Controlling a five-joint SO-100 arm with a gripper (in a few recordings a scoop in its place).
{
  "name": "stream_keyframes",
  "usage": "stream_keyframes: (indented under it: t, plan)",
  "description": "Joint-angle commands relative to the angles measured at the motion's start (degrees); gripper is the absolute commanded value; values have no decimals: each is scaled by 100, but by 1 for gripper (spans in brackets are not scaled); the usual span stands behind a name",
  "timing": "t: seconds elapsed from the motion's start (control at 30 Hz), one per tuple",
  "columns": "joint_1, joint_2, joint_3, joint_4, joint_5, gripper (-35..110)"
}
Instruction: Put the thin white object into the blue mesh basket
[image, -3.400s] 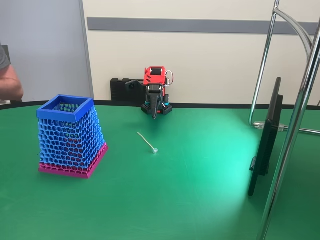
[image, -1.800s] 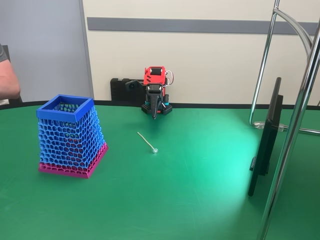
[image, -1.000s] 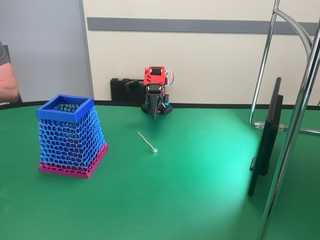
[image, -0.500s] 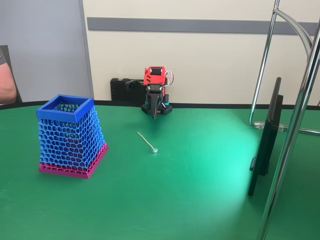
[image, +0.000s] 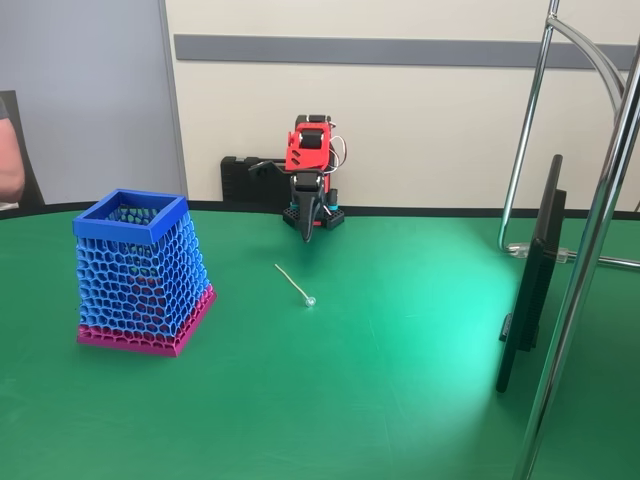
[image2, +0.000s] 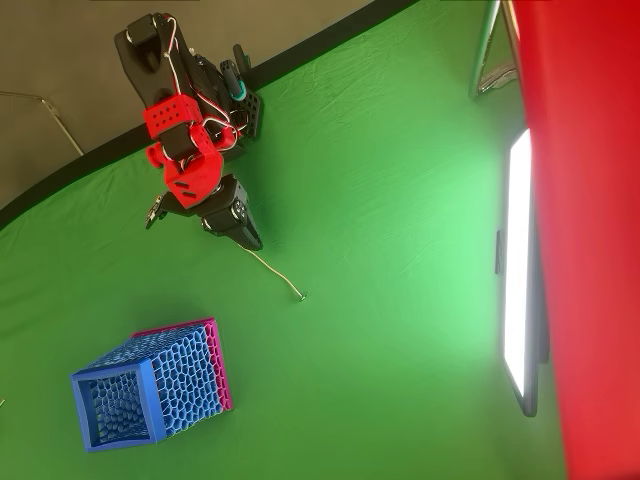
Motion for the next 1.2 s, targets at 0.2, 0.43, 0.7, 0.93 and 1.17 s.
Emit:
stream_keyframes:
  t: [0.2,0.43,0.7,0.93,1.17]
  plan:
    - [18,-1925,-1389,185,1046,1]
    - [-35,-3129,-2057,492,1978,1]
    - [-158,-4271,-2584,299,3234,1]
    - [-176,-5142,-3489,668,4245,1]
    - [-167,-5871,-4236,765,4746,1]
